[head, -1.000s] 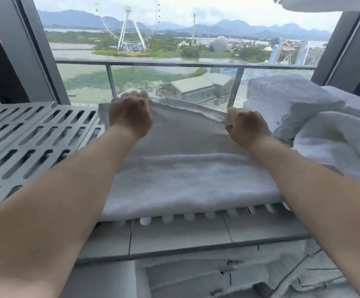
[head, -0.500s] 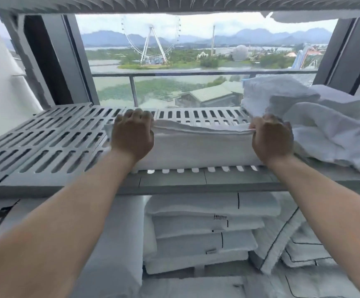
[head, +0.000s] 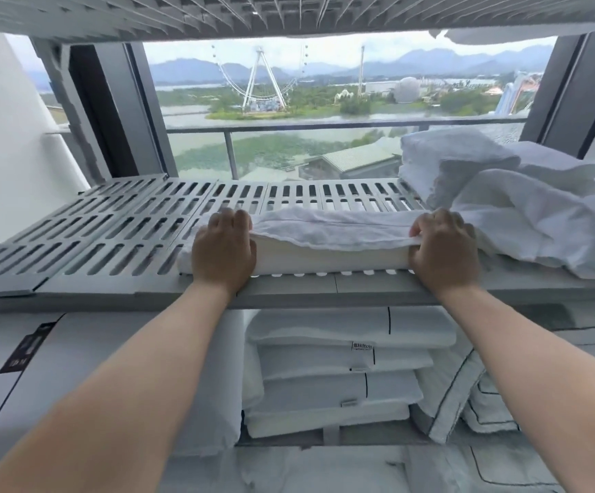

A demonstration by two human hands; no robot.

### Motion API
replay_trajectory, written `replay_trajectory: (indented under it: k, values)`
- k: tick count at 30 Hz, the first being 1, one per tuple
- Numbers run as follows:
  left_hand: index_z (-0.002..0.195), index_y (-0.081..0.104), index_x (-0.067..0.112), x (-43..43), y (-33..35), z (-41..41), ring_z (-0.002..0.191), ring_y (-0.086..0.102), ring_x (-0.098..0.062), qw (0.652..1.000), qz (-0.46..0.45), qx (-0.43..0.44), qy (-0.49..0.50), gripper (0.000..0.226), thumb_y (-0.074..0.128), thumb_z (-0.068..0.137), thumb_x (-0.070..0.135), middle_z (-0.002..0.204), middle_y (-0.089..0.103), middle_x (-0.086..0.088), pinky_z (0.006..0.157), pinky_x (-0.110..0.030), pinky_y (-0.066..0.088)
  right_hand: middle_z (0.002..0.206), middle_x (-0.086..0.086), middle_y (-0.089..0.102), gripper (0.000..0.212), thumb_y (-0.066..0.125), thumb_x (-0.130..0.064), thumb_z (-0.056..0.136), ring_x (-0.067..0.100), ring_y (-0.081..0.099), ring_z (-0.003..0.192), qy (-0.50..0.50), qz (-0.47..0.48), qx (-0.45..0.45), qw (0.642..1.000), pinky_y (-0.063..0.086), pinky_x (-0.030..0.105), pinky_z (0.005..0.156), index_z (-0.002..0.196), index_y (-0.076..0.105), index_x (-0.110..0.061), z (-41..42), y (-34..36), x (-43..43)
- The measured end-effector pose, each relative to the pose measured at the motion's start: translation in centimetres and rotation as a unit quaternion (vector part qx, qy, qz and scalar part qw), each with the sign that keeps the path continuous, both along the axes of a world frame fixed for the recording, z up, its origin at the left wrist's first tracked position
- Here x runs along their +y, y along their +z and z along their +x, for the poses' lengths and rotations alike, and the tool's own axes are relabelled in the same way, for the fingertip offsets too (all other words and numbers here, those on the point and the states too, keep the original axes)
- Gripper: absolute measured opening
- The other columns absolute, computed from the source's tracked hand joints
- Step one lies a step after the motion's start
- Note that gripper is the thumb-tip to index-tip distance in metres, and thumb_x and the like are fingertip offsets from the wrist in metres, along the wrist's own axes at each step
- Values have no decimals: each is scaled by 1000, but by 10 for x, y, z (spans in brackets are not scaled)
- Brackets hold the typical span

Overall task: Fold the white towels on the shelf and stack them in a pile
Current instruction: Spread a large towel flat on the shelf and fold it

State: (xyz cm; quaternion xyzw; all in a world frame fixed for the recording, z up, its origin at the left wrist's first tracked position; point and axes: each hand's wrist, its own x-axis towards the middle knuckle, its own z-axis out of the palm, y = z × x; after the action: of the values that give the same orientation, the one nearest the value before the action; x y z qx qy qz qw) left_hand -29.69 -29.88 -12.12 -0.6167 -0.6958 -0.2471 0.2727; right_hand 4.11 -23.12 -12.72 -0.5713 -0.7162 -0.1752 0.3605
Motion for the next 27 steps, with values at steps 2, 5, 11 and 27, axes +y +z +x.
replay_trajectory:
  k: [2,5,11,27]
  values:
    - [95,58,7,-2,0,-1,92,57,-37,1000,14,8,-17,15,50,83,13,98,58,-16,73,-44,45,92,10,56,19,62,-1,69,34,53,94,-10,7,3,1000,40,44,84,83,59,-15,1,-2,0]
    - [79,63,6,-6,0,0,80,57,-35,1000,-7,14,-20,12,53,74,6,83,58,-14,66,-39,44,92,10,58,19,60,-1,70,34,54,93,-18,-25,-6,999,38,43,84,82,62,-16,2,-4,2]
    - [74,72,13,-5,4,-1,75,56,-29,997,-37,-67,11,25,50,79,4,80,63,-7,65,-32,39,93,10,66,31,51,5,73,33,54,91,-30,-74,-1,997,38,40,83,78,69,-20,1,-2,2]
    - [145,46,25,80,36,14,131,52,-23,929,-264,-199,-167,40,40,105,29,146,55,-2,108,-38,39,127,6,67,37,44,-24,96,26,62,113,205,-171,21,963,45,35,97,129,61,-24,-128,46,30]
